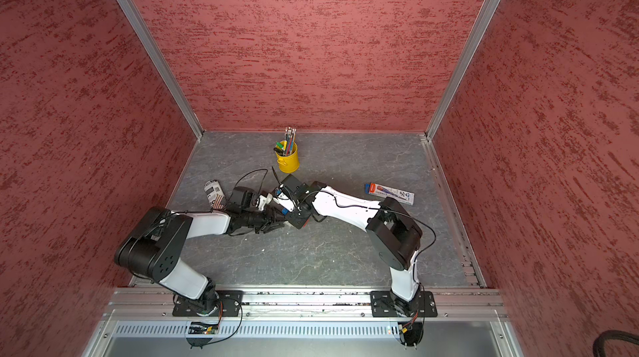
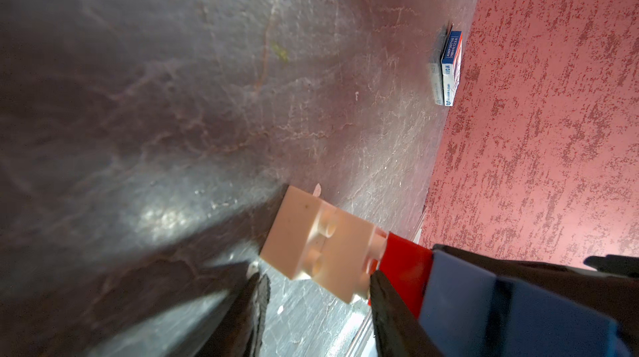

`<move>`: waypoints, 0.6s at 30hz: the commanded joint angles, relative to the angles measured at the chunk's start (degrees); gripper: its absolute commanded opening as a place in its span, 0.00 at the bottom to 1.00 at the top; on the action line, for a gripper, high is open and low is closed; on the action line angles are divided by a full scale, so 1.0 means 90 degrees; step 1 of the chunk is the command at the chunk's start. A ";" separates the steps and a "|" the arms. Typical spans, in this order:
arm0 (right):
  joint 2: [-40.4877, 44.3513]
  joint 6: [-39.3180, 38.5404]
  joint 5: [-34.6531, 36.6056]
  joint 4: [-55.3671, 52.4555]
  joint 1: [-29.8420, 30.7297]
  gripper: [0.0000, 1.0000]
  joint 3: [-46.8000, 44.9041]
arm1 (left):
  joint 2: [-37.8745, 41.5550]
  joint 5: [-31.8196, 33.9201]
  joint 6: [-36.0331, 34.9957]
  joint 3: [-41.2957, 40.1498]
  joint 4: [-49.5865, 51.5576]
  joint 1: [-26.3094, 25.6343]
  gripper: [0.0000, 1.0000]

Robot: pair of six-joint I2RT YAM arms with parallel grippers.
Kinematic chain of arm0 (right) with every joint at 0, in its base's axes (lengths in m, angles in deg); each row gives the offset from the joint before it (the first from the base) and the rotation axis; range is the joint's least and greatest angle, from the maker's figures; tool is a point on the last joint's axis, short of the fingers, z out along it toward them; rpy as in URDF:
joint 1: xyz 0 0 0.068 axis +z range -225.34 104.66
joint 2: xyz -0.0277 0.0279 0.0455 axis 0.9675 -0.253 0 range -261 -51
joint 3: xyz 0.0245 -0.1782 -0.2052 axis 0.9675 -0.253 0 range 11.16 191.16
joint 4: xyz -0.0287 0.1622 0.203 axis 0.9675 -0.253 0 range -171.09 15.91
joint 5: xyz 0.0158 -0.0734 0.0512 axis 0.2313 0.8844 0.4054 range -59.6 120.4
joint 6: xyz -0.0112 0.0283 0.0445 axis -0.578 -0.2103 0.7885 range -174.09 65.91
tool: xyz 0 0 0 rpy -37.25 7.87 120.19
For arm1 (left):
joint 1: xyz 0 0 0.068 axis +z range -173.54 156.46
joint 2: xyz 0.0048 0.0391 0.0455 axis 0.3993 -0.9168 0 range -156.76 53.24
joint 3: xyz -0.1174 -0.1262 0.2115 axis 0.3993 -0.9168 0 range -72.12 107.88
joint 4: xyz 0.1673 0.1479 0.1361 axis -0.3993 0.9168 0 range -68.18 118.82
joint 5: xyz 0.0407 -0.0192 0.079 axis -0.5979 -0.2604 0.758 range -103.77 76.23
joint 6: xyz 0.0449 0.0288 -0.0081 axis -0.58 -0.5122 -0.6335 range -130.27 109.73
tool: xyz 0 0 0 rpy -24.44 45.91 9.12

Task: Assemble the letter y with lego
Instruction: Assemble the lego brick with the lego brick.

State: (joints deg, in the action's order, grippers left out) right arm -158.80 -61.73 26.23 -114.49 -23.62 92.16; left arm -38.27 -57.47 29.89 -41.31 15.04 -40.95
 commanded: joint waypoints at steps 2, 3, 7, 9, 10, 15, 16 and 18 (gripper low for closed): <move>-0.0208 -0.0090 0.0317 -0.0334 0.0044 0.26 0.0100 | -0.0350 0.0932 -0.0093 -0.0166 0.0745 0.0036 0.49; -0.0220 -0.0089 0.0311 -0.0334 0.0044 0.26 0.0116 | -0.0346 0.0938 -0.0089 -0.0166 0.0744 0.0036 0.49; -0.0289 -0.0086 0.0297 -0.0397 0.0044 0.26 0.0231 | -0.0354 0.0945 -0.0093 -0.0162 0.0744 0.0036 0.49; -0.0334 -0.0089 0.0296 -0.0440 0.0046 0.26 0.0273 | -0.0360 0.0930 -0.0091 -0.0152 0.0743 0.0038 0.49; -0.0345 -0.0098 0.0306 -0.0452 0.0039 0.26 0.0282 | -0.0375 0.0930 -0.0101 -0.0153 0.0745 0.0027 0.49; -0.0431 -0.0097 0.0335 -0.0545 0.0049 0.26 0.0339 | -0.0391 0.0921 -0.0105 -0.0146 0.0734 0.0033 0.49; -0.0433 -0.0090 0.0343 -0.0547 0.0049 0.26 0.0348 | -0.0397 0.0923 -0.0101 -0.0147 0.0725 0.0031 0.49; -0.0461 -0.0098 0.0353 -0.0567 0.0044 0.26 0.0375 | -0.0409 0.0923 -0.0116 -0.0137 0.0737 0.0038 0.49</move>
State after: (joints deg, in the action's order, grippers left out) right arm -160.73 -62.10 27.13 -117.42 -23.36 95.02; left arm -38.68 -58.02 29.78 -41.14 14.91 -40.88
